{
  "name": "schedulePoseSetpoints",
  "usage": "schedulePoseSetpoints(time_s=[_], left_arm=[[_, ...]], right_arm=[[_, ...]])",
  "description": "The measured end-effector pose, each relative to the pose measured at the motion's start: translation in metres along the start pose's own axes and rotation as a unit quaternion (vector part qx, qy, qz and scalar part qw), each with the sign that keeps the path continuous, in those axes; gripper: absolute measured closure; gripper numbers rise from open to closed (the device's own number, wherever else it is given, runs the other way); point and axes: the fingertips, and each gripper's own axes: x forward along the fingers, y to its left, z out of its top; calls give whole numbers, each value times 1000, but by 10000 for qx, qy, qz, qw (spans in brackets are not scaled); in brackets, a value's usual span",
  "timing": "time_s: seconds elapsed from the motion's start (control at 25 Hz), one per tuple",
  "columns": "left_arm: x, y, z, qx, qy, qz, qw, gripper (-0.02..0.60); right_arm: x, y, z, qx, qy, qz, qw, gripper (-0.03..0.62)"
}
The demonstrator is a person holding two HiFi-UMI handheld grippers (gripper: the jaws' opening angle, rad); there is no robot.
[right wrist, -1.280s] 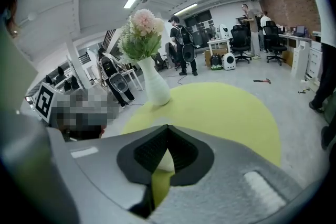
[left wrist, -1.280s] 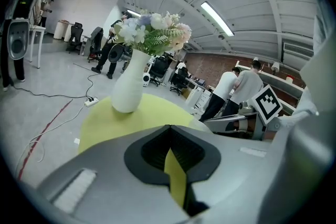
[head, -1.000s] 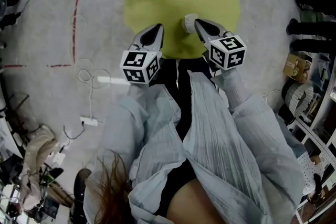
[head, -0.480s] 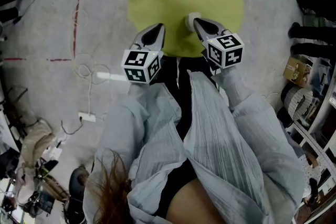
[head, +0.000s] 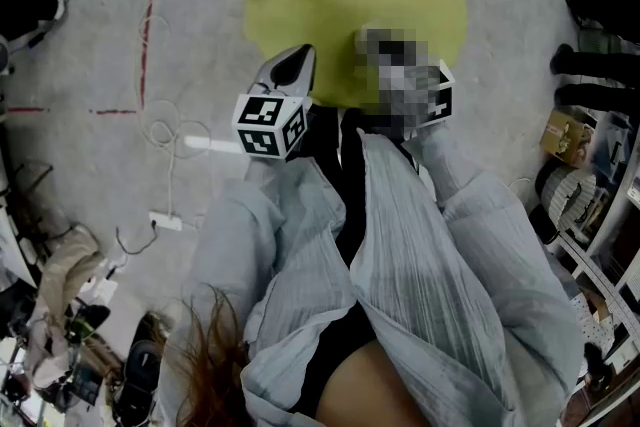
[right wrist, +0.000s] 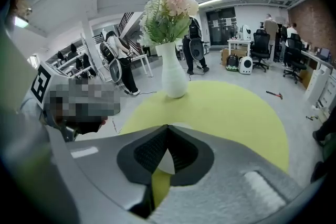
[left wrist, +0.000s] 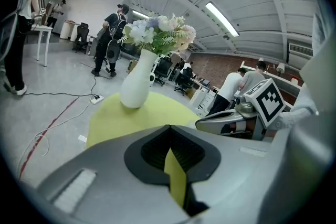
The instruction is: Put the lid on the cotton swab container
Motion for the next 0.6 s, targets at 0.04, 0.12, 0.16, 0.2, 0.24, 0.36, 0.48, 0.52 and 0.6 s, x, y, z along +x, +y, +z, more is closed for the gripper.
schedulePoseSetpoints(time_s=[0.04,0.12,0.16,0.2,0.24,0.36,0.48,0.52,0.6], left_arm=[[0,0,0,-5,5,-1,10000,566],[1,1,-1,-12,12,0,10000,566],[2,2,-1,-10,12,1,10000,566],[2,2,-1,-1,10,2,10000,566],[2,3,0,14,6,0,10000,566],[2,3,2,52,-12,-11,10000,566],[3,0,6,80,-43,-38,10000,566],[3,-1,8,92,-58,-52,9999,566],[3,-3,13,116,-98,-84,9998,566]], right_arm=[[1,0,0,-55,37,-19,10000,592],[3,0,0,-162,130,-67,9998,592],[4,0,0,-196,182,-100,9996,592],[5,0,-1,-212,236,-135,9994,592],[6,1,-1,-219,288,-170,9992,593],[10,3,-1,-278,403,-265,9984,594],[10,2,-1,-299,346,-267,9986,592],[9,1,-2,-266,306,-245,9989,592],[8,-1,-2,-140,219,-206,9995,592]])
